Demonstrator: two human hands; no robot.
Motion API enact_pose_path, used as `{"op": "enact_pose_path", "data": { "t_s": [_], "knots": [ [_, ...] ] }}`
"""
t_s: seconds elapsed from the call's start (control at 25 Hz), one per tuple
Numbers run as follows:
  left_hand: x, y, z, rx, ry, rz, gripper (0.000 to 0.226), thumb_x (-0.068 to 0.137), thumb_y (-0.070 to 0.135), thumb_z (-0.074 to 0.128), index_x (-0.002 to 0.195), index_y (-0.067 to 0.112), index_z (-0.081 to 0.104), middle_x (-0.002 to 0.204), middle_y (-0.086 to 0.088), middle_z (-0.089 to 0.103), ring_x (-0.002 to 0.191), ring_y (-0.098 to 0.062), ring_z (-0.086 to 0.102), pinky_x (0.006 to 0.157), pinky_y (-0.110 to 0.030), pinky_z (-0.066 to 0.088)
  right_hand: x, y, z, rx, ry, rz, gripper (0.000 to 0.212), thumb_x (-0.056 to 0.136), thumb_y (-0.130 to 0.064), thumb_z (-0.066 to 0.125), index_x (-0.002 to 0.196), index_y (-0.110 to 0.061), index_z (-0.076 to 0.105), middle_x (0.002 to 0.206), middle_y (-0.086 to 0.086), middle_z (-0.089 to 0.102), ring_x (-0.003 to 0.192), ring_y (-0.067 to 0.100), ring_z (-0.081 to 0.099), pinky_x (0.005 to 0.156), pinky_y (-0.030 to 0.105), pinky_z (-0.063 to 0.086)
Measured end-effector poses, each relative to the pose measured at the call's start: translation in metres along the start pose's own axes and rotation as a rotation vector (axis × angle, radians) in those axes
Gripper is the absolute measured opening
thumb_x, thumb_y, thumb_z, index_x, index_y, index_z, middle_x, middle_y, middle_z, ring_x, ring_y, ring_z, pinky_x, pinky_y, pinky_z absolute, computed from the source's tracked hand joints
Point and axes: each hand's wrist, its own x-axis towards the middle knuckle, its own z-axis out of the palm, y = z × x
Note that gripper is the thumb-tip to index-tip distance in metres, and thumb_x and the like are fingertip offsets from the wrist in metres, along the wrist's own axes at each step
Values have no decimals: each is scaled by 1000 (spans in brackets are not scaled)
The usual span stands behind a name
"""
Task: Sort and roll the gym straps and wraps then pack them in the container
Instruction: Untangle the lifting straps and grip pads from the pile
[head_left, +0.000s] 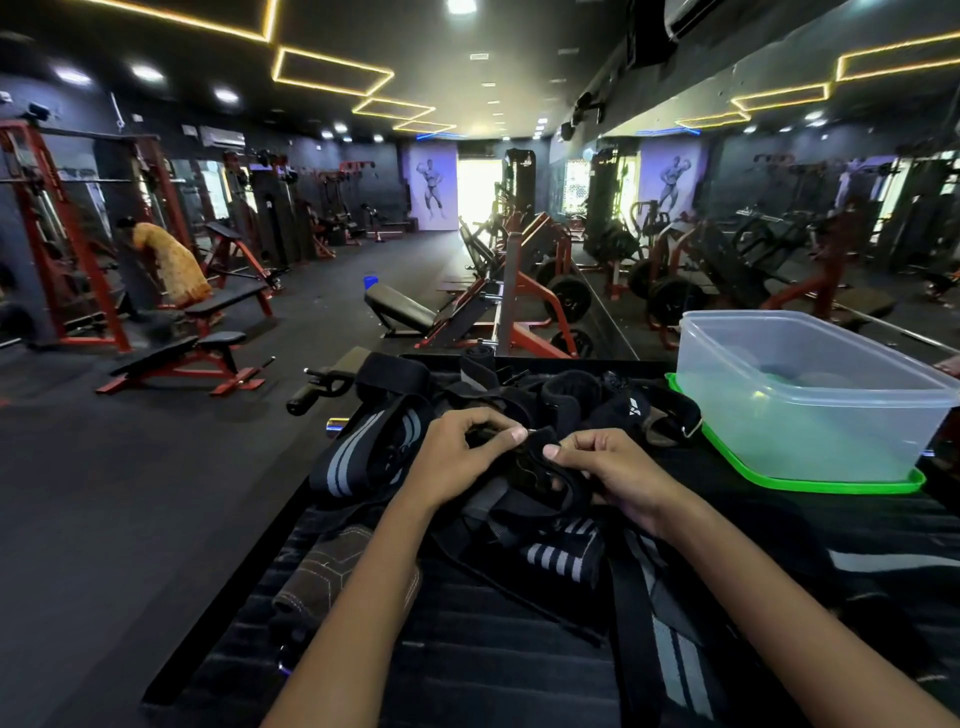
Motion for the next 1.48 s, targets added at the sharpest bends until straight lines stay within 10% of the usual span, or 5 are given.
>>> {"op": "enact_pose_path", "data": {
  "t_s": [0.64,1.0,1.32,1.48],
  "knots": [
    [2,-1,-1,-57,-2,76,17,87,17,69,102,22,76,101,8,74,99,-3,67,92,-21,49,6,7,4,136,126,-27,19,88,-4,65,70,-5,58,67,16,66,49,15,60,48,21,50],
    [-3,7,7,-61,10,193,21,89,17,67,108,23,73,107,8,73,106,-2,65,98,-30,49,5,9,13,282,209,-104,31,84,3,68,109,-3,52,68,22,68,54,24,64,48,27,52],
    [-3,7,9,-79,-35,242,21,89,15,67,108,18,74,107,8,73,106,-3,65,96,-23,47,4,3,2,378,60,-97,23,82,-7,68,102,3,66,85,22,67,77,25,68,69,28,60],
    [-5,9,14,-91,-27,255,18,89,10,66,105,16,71,103,9,72,102,-5,66,91,-21,48,4,0,8,202,264,-149,8,90,-12,63,84,-13,69,75,0,69,70,10,64,62,22,50]
  ]
}}
